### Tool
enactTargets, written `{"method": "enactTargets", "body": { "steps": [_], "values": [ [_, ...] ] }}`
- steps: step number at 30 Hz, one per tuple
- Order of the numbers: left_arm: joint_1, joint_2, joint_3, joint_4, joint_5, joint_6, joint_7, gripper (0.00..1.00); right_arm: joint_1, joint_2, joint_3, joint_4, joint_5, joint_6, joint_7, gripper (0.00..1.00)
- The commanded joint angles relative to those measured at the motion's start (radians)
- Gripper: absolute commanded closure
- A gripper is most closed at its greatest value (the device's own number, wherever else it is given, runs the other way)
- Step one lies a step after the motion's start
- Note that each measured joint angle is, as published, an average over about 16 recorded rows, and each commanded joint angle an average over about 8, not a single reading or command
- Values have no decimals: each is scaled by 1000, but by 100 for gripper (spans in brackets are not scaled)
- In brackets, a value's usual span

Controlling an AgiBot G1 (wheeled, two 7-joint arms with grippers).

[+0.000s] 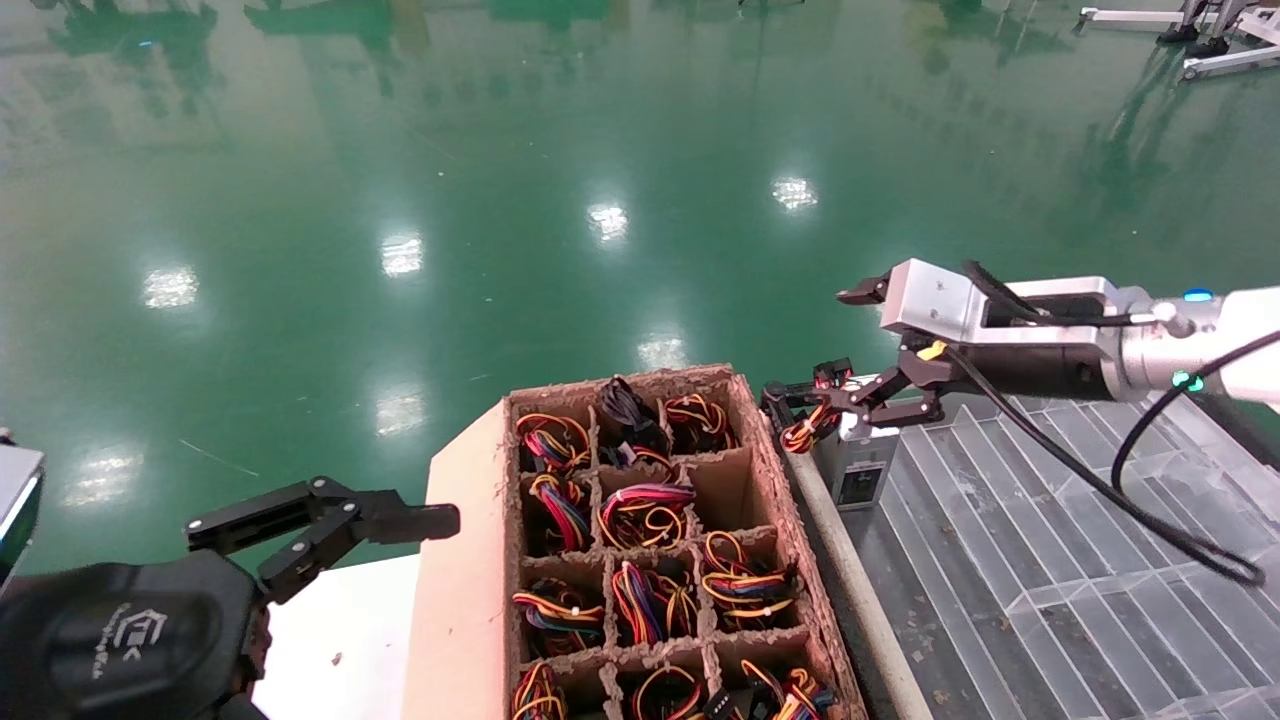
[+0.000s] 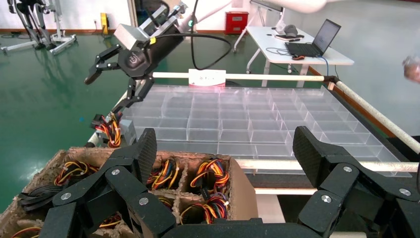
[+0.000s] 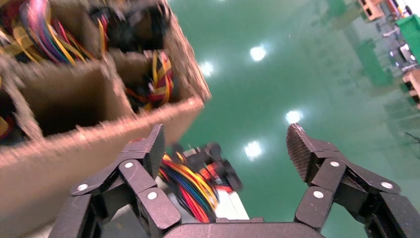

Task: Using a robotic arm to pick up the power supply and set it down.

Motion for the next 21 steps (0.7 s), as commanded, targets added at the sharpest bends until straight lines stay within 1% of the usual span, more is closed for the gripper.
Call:
{"method": "enactTargets", "body": {
  "steps": [1,21],
  "values": [
    [0,0,0,0,0,0,0,0,-28,14,11,33,33,-12,23,0],
    [0,0,0,0,0,0,0,0,-303,158,125,359,357,-133,251,0]
  ]
}}
